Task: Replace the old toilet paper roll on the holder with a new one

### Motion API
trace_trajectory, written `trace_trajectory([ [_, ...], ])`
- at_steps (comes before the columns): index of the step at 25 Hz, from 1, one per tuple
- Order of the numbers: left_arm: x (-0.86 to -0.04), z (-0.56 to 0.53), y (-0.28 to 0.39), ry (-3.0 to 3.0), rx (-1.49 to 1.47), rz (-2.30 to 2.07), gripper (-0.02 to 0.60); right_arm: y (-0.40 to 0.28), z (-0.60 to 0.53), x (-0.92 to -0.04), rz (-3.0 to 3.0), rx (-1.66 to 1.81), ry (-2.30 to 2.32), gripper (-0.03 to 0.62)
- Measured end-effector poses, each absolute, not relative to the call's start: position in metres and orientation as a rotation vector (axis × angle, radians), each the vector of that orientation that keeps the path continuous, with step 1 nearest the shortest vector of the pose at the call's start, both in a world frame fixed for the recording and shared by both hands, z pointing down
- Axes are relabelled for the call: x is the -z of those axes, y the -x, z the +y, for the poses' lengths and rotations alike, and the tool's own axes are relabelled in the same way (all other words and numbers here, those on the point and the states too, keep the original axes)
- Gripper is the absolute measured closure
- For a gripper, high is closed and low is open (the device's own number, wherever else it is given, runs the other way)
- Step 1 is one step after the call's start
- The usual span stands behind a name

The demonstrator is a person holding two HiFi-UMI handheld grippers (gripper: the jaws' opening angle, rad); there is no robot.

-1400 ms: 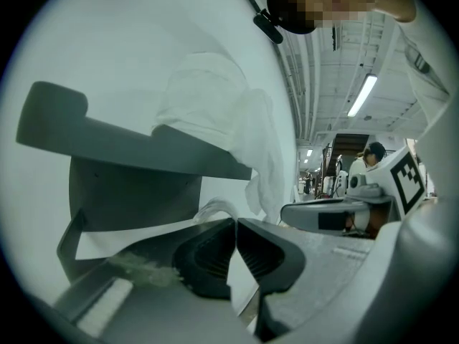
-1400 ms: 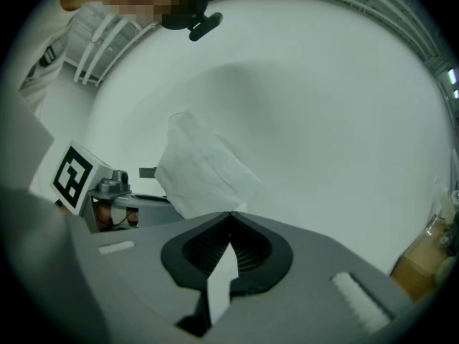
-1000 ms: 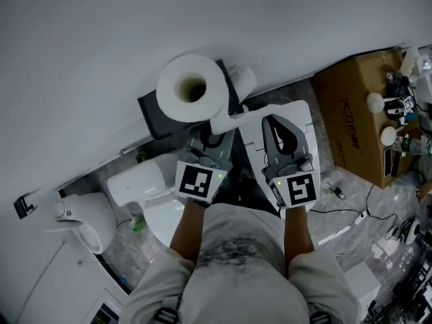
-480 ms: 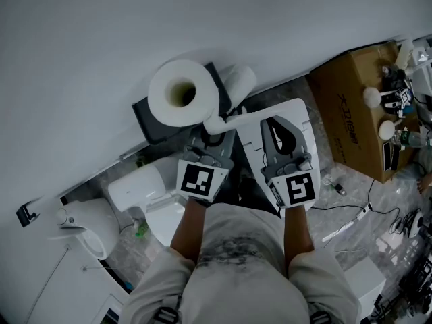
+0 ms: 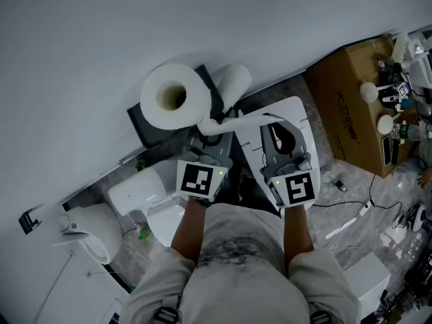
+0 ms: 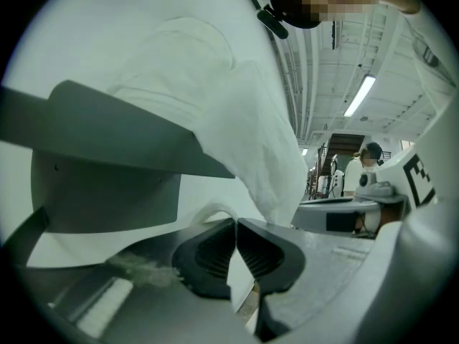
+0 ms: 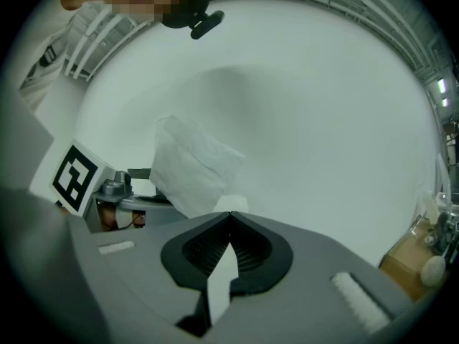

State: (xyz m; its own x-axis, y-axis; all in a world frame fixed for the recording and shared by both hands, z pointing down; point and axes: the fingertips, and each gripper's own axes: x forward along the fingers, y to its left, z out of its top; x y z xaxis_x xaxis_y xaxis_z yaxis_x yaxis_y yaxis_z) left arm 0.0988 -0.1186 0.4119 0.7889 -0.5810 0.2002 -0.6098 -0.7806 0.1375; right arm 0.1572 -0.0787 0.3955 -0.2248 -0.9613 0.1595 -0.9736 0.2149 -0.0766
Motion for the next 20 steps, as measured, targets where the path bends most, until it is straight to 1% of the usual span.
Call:
trace_trajectory([
  [16,-0.412,-0.123,-0.107,-2.767,-0.227,-0.997,0.568,-0.167,-0.079,-0.394,-2.37,-0.239,-1.946,0.592],
  [20,-0.414,-0.12,-0.116,-2.806,-0.226,-0.952,0.568,-0.169,-0.079,-0.394,-2.375,-0.214,-1.964,0.592],
])
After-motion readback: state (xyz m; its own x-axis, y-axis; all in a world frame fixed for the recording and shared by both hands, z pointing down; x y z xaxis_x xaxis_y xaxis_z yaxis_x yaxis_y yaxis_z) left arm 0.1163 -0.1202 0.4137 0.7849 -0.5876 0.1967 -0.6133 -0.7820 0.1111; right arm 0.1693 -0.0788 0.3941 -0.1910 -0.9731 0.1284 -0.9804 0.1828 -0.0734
